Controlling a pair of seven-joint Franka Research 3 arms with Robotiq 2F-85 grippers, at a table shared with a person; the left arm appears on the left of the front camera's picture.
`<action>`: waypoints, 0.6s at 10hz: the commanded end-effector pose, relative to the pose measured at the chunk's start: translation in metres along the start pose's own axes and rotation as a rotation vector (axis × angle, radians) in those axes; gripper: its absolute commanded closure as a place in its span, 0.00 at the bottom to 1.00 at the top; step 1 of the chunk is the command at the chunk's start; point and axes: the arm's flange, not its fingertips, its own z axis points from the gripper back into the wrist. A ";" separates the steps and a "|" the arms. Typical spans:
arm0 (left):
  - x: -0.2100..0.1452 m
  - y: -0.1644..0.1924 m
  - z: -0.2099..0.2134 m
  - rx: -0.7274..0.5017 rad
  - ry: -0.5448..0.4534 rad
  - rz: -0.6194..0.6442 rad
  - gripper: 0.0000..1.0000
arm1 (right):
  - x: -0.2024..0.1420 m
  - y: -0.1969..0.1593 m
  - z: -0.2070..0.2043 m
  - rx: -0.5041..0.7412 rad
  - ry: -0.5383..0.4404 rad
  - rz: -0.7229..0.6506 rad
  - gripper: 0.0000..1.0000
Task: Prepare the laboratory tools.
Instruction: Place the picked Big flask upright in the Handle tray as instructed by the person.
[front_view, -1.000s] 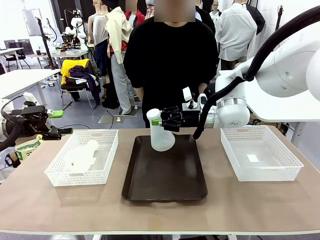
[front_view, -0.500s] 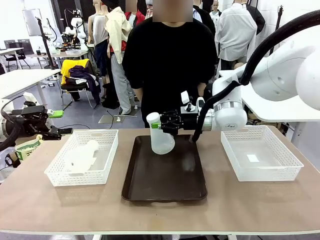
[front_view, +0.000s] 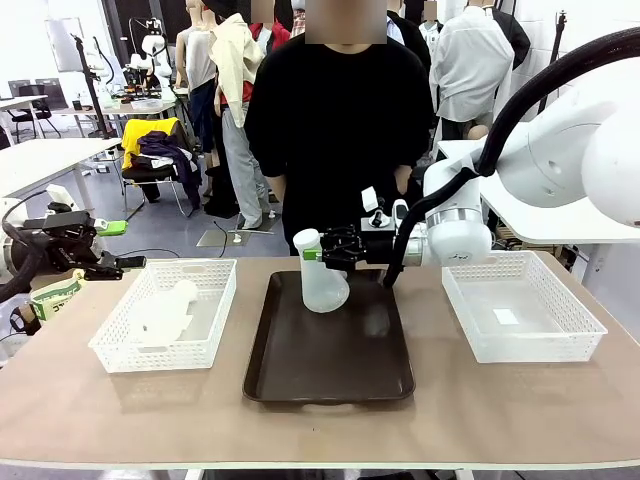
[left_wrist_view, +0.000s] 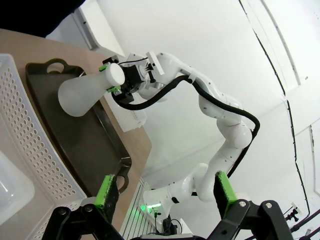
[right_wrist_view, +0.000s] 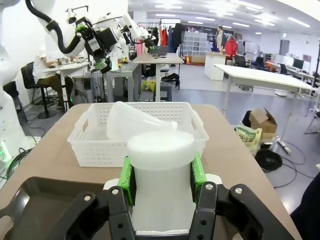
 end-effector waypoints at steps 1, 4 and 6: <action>0.000 0.000 0.001 -0.001 -0.003 -0.018 0.00 | -0.002 -0.007 -0.002 -0.036 -0.044 -0.034 0.82; 0.000 0.000 0.001 -0.001 -0.003 -0.018 0.00 | 0.000 -0.003 0.007 -0.084 -0.037 -0.050 0.24; 0.000 0.000 0.001 -0.001 -0.003 -0.018 0.00 | 0.003 0.001 0.010 -0.092 -0.017 -0.088 0.00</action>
